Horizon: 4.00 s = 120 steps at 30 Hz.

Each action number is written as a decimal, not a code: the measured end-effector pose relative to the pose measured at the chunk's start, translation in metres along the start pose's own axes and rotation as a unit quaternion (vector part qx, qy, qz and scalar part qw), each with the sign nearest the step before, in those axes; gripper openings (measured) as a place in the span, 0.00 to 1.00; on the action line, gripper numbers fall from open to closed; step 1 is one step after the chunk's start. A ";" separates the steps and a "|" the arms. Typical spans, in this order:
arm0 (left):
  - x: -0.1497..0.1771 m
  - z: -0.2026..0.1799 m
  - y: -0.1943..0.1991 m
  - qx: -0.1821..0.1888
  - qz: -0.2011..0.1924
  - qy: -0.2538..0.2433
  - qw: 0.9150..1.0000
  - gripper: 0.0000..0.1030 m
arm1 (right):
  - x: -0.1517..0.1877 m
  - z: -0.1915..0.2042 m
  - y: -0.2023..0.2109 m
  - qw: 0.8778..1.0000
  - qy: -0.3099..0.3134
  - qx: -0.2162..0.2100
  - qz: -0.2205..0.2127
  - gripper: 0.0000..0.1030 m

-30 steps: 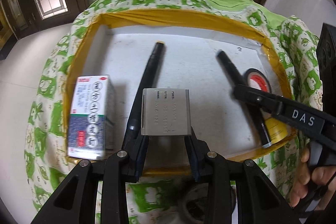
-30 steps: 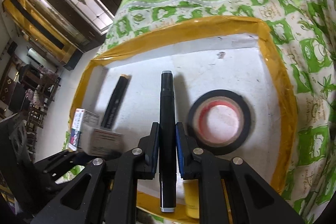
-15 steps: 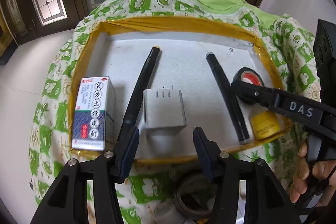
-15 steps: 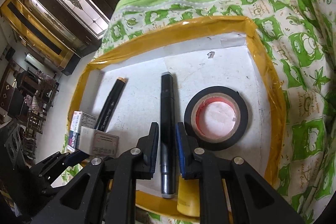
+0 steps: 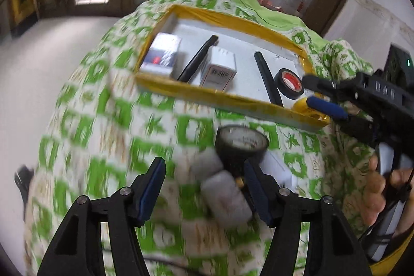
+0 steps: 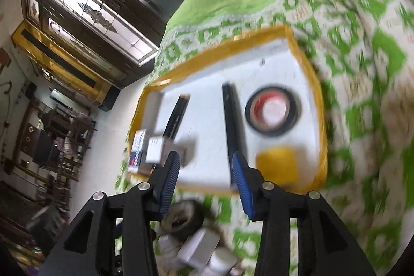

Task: Organize rigid objects
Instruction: 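Move both tools back over the pile of items, then grasp the white plastic bottle with the left tool while the right tool grasps another black marker, then carry the bottle and marker toward the white tray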

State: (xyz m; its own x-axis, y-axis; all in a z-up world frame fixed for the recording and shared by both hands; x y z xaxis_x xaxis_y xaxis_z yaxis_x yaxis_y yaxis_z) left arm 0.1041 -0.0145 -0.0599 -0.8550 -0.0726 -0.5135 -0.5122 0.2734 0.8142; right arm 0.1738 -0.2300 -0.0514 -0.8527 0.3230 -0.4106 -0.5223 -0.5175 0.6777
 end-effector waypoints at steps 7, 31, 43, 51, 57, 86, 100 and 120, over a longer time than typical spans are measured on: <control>0.022 0.018 0.024 0.020 -0.015 0.070 0.997 0.64 | 0.047 -0.001 0.024 0.999 -0.005 -0.020 0.029 0.49; 0.034 0.019 0.009 0.017 0.020 0.083 0.996 0.64 | 0.134 -0.014 0.021 0.987 -0.012 -0.028 0.157 0.50; 0.033 0.008 -0.003 -0.001 0.034 0.063 0.997 0.64 | 0.144 -0.011 -0.002 0.986 0.000 0.002 0.169 0.19; 0.021 -0.011 -0.016 -0.031 0.039 0.022 0.999 0.64 | 0.120 -0.013 0.017 0.990 0.044 0.090 0.098 0.19; 0.018 -0.018 -0.037 -0.063 0.059 0.005 0.996 0.57 | 0.127 -0.007 0.010 0.989 0.051 0.090 0.110 0.19; 0.030 -0.007 -0.028 -0.026 0.061 0.035 0.997 0.35 | 0.146 -0.008 -0.013 0.985 0.039 0.056 0.158 0.18; 0.031 -0.001 -0.005 0.011 0.025 0.062 0.998 0.35 | 0.129 -0.005 0.006 0.986 0.090 0.105 0.094 0.15; 0.030 -0.005 -0.007 0.002 0.023 0.051 0.998 0.35 | 0.114 -0.004 0.037 0.993 0.076 0.077 0.048 0.15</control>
State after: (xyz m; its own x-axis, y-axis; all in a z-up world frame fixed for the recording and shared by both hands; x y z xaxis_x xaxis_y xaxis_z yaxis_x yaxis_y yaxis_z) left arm 0.0815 -0.0236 -0.0796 -0.8817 -0.1569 -0.4449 -0.4717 0.2821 0.8354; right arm 0.0578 -0.2154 -0.0758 -0.8961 0.1479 -0.4185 -0.4407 -0.4092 0.7989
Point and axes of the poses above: each gripper's, at about its wrist camera, not at the fingertips, and y roughly against the way its jaws point, z to its left, x to its underside, the point moved 3 cm from there along -y, roughly the way its jaws point
